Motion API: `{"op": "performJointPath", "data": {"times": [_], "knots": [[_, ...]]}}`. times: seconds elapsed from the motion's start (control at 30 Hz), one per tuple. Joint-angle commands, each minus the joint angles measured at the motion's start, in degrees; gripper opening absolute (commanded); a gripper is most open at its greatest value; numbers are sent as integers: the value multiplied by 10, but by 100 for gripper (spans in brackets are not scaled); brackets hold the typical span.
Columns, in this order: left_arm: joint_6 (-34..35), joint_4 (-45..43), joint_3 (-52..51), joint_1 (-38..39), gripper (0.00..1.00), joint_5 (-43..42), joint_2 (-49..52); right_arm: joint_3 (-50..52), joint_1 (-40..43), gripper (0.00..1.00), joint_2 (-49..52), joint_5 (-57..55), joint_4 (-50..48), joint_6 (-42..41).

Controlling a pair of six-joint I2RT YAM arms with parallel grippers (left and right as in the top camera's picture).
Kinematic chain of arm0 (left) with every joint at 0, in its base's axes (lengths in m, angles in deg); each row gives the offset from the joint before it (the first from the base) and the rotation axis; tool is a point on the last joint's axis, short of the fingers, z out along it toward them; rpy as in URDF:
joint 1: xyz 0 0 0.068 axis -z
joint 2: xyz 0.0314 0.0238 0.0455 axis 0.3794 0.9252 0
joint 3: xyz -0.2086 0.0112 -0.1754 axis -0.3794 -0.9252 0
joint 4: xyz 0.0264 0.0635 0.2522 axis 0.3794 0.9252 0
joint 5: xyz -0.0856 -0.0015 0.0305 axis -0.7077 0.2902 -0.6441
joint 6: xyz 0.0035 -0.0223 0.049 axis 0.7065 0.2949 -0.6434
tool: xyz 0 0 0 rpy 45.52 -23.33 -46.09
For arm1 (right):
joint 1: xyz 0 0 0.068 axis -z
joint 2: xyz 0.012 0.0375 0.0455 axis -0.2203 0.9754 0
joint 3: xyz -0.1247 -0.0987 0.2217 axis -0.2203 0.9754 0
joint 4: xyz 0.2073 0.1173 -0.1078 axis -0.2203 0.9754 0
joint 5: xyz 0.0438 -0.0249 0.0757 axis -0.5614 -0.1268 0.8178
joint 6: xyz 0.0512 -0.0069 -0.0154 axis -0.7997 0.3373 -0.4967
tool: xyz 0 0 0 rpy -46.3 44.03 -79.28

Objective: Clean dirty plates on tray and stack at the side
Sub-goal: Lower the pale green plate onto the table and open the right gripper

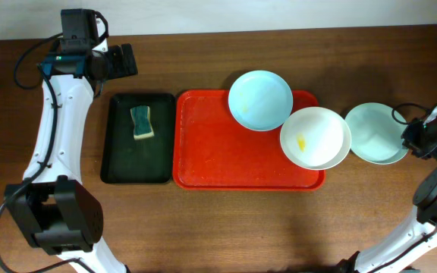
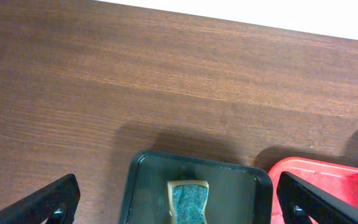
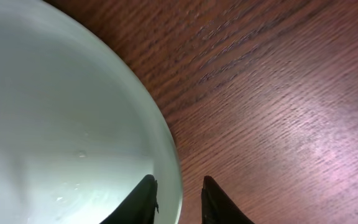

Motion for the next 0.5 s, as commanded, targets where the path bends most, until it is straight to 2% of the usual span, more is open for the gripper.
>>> {"op": "performJointPath", "data": {"times": [0.0,0.07,0.17,0.23,0.37,0.4,0.43,0.47], "knots": [[-3,1,3,0,99,-5,-3,-9,0,22,17,8,-3,0],[-3,1,3,0,99,-5,-3,-9,0,14,19,17,-3,-1],[-3,0,3,0,99,-5,-3,-9,-1,11,19,36,-3,-1],[-3,1,3,0,99,-5,-3,-9,-1,4,19,36,-2,-1],[-3,0,3,0,99,-5,-3,-9,-1,5,19,41,-2,0],[-3,1,3,0,99,-5,-3,-10,-1,27,19,43,-3,0],[-3,0,3,0,99,-5,-3,-12,0,41,19,42,-3,0],[-3,0,3,0,99,-5,-3,-20,0,49,19,42,1,0]]}}
